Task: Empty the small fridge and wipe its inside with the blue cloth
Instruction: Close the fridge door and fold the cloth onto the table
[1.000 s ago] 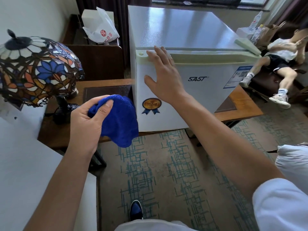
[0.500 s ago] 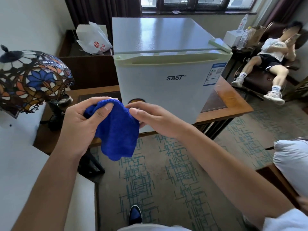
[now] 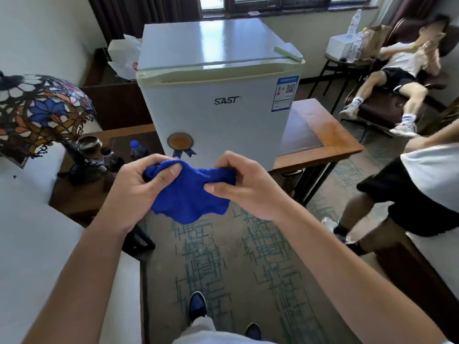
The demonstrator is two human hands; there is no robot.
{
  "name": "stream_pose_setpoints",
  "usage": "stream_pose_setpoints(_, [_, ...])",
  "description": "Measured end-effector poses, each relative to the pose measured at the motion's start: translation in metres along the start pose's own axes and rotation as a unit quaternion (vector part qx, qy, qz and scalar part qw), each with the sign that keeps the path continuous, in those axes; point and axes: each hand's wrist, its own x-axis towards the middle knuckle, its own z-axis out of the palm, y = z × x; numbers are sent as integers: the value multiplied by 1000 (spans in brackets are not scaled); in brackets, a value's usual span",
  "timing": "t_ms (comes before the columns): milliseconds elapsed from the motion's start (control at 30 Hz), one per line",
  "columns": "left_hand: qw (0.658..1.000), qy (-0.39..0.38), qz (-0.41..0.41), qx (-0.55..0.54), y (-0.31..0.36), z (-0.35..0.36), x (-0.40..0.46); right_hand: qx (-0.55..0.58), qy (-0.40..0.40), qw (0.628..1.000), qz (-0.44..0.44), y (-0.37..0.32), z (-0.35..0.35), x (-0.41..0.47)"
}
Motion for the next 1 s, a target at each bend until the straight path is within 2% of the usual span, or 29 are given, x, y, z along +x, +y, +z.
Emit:
stream_pose_setpoints(200, [998, 5, -62, -33, -6, 34, -38, 56, 56, 997, 1, 1, 0, -46])
stream_pose_setpoints(300, [993, -33, -93, -67, -13, 38, -54, 58, 89, 994, -10, -2, 6, -67])
stream_pose_setpoints(433, [985, -61, -93, -135, -14, 50, -68, 86, 138, 986, -33, -21, 7, -94])
stream_pose_setpoints(567, [961, -160, -100, -201, -13, 64, -78, 138, 216, 965, -56, -41, 7, -125])
stream_pose_setpoints(700, [948, -237, -73, -199, 0, 80, -81, 129, 311, 941, -32, -46, 15, -162])
stream_pose_setpoints(1000, [940, -287, -19, -182, 23, 135, -94, 47, 454, 890, 16, -48, 23, -250])
